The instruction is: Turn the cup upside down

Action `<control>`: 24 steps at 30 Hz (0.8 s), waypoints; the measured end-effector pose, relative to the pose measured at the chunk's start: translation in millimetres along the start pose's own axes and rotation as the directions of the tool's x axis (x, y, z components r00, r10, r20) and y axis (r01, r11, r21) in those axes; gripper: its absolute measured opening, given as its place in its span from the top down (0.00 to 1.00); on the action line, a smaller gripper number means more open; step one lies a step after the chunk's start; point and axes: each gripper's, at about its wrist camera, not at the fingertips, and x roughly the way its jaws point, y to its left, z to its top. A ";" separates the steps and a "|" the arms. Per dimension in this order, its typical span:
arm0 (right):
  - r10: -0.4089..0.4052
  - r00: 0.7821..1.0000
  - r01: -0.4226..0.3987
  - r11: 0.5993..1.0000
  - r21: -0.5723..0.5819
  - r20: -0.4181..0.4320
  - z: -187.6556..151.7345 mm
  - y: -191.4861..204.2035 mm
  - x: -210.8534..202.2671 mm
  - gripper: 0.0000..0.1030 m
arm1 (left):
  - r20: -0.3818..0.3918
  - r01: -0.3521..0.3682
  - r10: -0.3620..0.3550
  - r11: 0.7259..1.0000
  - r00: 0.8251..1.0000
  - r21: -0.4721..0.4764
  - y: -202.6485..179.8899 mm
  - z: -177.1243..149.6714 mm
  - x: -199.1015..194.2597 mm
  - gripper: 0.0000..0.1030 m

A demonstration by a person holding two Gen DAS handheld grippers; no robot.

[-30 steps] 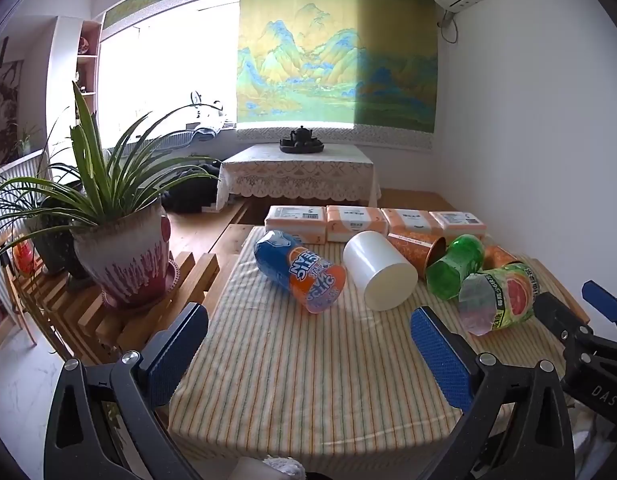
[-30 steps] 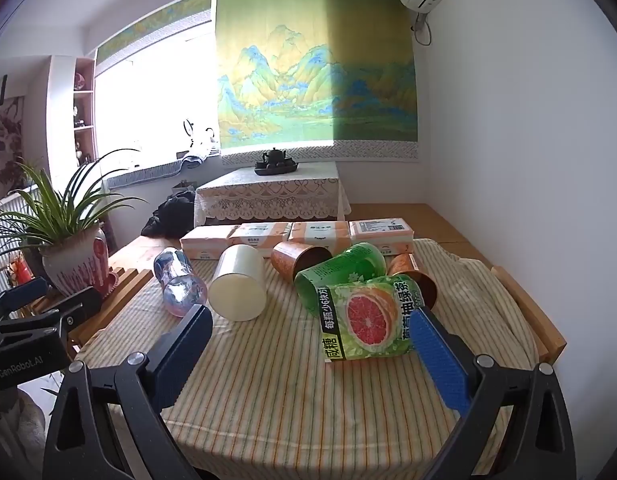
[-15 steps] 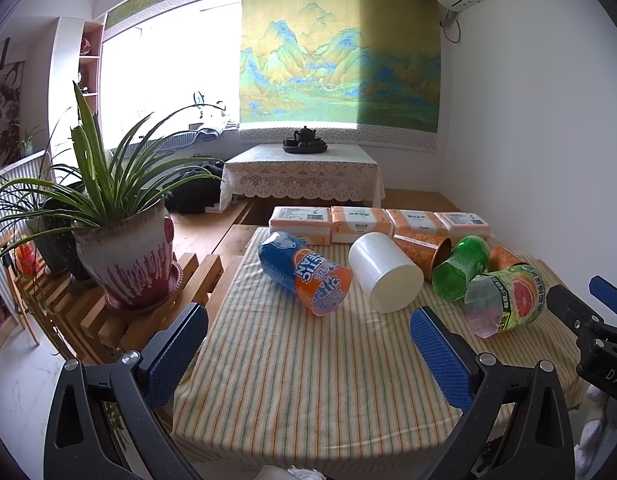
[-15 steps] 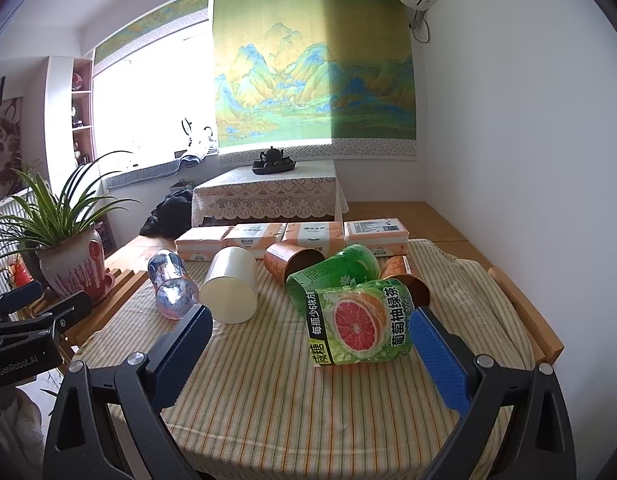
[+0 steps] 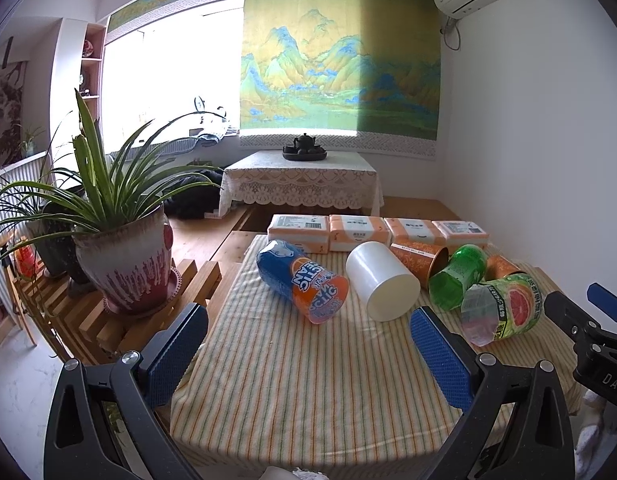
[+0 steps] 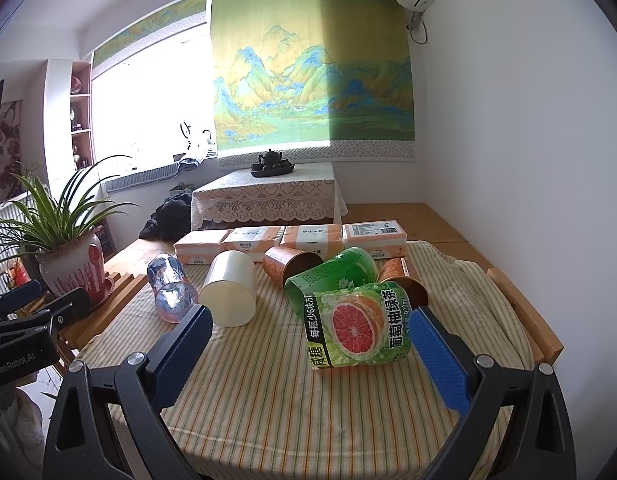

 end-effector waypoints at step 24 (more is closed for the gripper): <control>0.012 1.000 -0.012 1.000 -0.018 -0.011 2.7 5.3 5.0 0.06 | 0.003 0.006 -0.006 1.000 1.000 -0.004 0.1 2.6 1.6 0.00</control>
